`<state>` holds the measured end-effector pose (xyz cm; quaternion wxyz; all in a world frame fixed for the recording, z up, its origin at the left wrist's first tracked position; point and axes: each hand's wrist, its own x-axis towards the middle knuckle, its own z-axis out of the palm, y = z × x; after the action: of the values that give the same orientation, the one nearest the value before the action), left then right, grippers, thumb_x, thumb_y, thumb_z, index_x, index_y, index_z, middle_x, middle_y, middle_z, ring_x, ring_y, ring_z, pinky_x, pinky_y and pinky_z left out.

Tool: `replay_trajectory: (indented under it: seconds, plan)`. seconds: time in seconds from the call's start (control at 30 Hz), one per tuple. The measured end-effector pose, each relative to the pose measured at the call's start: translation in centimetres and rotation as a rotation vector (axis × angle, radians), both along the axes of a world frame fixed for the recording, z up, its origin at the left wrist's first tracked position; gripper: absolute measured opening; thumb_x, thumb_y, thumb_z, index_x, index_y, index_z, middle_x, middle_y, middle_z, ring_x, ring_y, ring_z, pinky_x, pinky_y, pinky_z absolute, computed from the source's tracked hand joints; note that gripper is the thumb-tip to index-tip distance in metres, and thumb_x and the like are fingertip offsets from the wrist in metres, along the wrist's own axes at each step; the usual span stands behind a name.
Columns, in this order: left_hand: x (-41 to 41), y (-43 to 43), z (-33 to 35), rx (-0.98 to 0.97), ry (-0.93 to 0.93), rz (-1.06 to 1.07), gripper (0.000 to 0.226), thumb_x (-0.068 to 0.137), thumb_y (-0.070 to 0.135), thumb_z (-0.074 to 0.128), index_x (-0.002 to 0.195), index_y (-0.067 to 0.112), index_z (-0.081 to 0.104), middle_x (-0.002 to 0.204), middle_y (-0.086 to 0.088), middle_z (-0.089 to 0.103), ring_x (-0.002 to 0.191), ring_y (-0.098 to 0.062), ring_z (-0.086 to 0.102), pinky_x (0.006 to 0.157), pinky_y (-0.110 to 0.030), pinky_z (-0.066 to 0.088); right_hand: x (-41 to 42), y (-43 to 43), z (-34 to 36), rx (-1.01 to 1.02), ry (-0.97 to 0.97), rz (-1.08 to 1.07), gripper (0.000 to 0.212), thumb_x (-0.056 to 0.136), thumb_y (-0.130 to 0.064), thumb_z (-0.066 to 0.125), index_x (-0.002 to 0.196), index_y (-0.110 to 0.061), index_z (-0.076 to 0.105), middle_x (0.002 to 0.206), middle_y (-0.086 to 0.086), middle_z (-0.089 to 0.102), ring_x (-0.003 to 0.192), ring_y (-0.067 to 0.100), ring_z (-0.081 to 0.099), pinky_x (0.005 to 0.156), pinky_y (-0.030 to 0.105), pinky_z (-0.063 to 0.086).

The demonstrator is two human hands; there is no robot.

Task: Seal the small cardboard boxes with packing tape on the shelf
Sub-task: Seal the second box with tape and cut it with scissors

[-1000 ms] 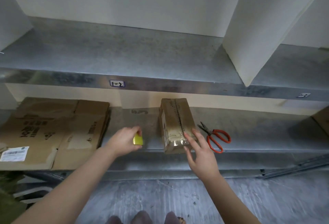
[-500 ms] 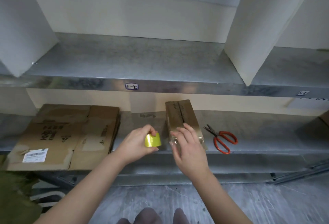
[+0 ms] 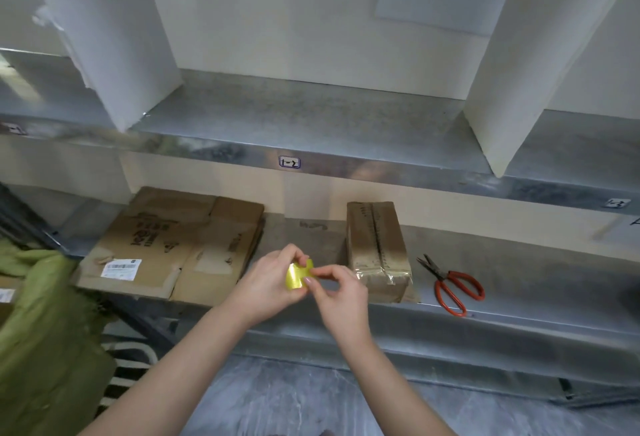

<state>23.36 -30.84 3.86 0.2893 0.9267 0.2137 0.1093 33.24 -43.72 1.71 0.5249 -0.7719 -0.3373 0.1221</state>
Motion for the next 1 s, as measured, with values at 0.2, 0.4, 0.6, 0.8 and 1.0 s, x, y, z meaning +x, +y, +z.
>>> replay_trajectory:
  seconds: [0.2, 0.4, 0.6, 0.8, 1.0]
  plan:
    - [-0.9, -0.8, 0.0, 0.034, 0.027, 0.030, 0.043, 0.073, 0.042, 0.076, 0.098, 0.034, 0.041, 0.109, 0.008, 0.063, 0.099, -0.012, 0.056, 0.082, -0.030, 0.044, 0.3, 0.3, -0.3, -0.039, 0.074, 0.090, 0.021, 0.083, -0.015, 0.074, 0.078, -0.035, 0.066, 0.082, -0.011, 0.070, 0.080, 0.002, 0.064, 0.074, 0.012, 0.046]
    - [-1.4, -1.4, -0.3, 0.025, 0.035, 0.074, 0.044, 0.073, 0.036, 0.078, 0.099, 0.030, 0.043, 0.106, 0.011, 0.060, 0.099, -0.012, 0.055, 0.082, -0.029, 0.043, -0.4, 0.7, -0.7, -0.084, -0.010, 0.138, 0.005, 0.091, -0.012, 0.065, 0.087, -0.014, 0.068, 0.086, 0.001, 0.066, 0.074, 0.008, 0.057, 0.067, 0.005, 0.037]
    - [-2.4, -0.2, -0.8, -0.022, 0.103, -0.048, 0.054, 0.078, 0.021, 0.073, 0.123, 0.020, 0.045, 0.139, 0.008, 0.049, 0.123, -0.012, 0.046, 0.101, -0.019, 0.031, -1.0, 1.5, -1.0, -0.092, -0.003, 0.085, 0.007, 0.094, -0.009, 0.059, 0.091, -0.007, 0.066, 0.088, 0.003, 0.062, 0.076, 0.020, 0.060, 0.070, 0.020, 0.041]
    - [-2.6, 2.6, -1.1, -0.048, 0.095, -0.063, 0.059, 0.077, 0.023, 0.079, 0.126, 0.019, 0.047, 0.129, 0.005, 0.057, 0.115, -0.012, 0.053, 0.087, -0.007, 0.030, -1.8, 3.8, -1.4, -0.126, -0.045, 0.025, 0.008, 0.094, -0.006, 0.057, 0.090, -0.007, 0.064, 0.087, 0.004, 0.061, 0.077, 0.014, 0.051, 0.070, 0.021, 0.035]
    - [-1.8, 6.2, -1.6, -0.021, 0.098, -0.117, 0.058, 0.073, 0.025, 0.080, 0.123, 0.017, 0.051, 0.122, 0.002, 0.061, 0.110, -0.017, 0.058, 0.085, -0.016, 0.037, -3.0, 6.7, -1.8, -0.134, -0.014, -0.077, 0.008, 0.095, -0.005, 0.057, 0.091, -0.004, 0.064, 0.089, 0.004, 0.059, 0.078, 0.014, 0.050, 0.072, 0.021, 0.034]
